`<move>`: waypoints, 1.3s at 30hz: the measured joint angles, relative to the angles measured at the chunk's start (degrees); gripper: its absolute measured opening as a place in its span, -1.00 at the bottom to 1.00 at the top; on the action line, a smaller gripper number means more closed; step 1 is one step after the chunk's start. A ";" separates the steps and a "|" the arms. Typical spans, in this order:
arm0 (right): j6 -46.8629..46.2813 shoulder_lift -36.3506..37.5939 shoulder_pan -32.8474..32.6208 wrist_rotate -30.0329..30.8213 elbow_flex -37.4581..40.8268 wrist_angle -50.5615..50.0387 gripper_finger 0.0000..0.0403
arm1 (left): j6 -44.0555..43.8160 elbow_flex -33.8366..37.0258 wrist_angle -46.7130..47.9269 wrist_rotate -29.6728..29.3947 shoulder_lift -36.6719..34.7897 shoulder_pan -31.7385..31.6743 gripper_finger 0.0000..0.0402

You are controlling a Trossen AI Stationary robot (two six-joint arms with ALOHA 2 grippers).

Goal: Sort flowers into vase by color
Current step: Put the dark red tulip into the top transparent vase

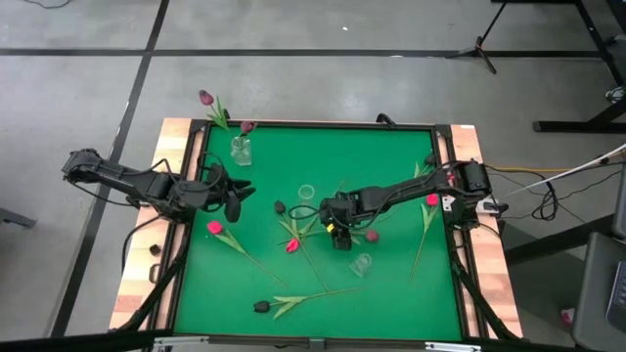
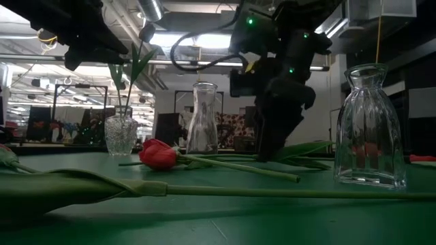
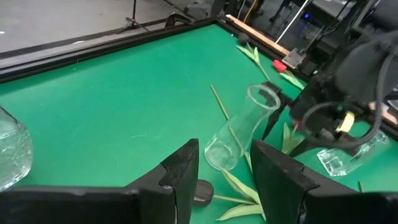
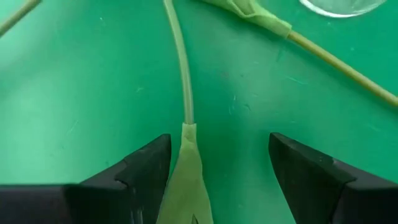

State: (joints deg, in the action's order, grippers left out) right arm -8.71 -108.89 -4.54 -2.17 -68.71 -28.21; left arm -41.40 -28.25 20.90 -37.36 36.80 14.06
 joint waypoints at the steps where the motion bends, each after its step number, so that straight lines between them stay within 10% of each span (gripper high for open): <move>1: 0.04 -0.17 0.00 0.01 0.00 0.00 0.33 | 0.00 0.00 0.00 0.01 0.00 0.00 -0.30; 7: 0.09 -0.36 0.00 1.94 0.00 -0.33 0.23 | -0.01 0.00 0.05 0.00 0.02 0.00 -0.30; 20: 3.02 -0.36 0.00 1.98 0.00 -0.98 -0.92 | 0.01 0.00 0.03 -0.02 0.02 -0.02 -0.30; 39: 5.36 -0.03 0.04 10.18 -9.11 -17.53 -0.91 | -0.01 0.00 0.02 -0.07 0.00 0.00 -0.30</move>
State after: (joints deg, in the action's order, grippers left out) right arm -3.36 -108.92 -4.49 8.01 -77.82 -45.74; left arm -41.40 -28.25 20.92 -37.43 36.80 14.06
